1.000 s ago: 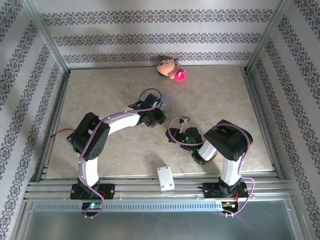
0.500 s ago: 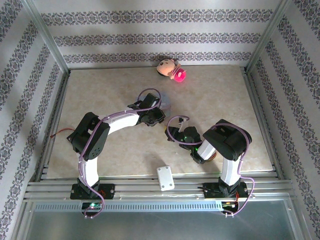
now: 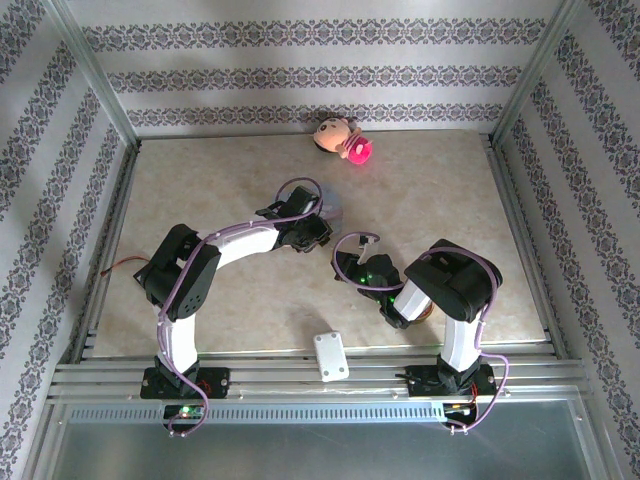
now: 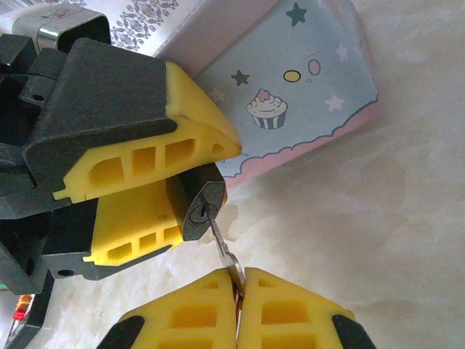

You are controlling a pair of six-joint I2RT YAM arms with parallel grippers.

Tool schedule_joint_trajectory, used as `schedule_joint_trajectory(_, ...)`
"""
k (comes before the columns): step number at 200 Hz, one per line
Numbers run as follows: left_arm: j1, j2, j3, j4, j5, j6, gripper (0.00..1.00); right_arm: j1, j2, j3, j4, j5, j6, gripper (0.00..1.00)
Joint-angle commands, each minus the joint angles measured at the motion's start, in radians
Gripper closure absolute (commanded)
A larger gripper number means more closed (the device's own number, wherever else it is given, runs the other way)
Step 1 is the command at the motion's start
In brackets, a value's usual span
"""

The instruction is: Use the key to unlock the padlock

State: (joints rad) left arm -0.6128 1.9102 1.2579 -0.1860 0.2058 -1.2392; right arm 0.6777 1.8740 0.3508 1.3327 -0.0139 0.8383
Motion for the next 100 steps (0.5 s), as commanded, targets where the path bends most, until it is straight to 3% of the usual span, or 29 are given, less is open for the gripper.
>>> schedule_joint_trajectory(1, 0.002, 0.004, 0.003, 0.046, 0.034, -0.025, 0.87, 0.015, 0.011, 0.009, 0.051, 0.004, 0.001, 1.0)
schedule_joint_trajectory(100, 0.002, -0.009, -0.01, 0.07, 0.017, -0.036, 0.88, 0.032, 0.017, -0.001, 0.043, -0.034, -0.004, 1.0)
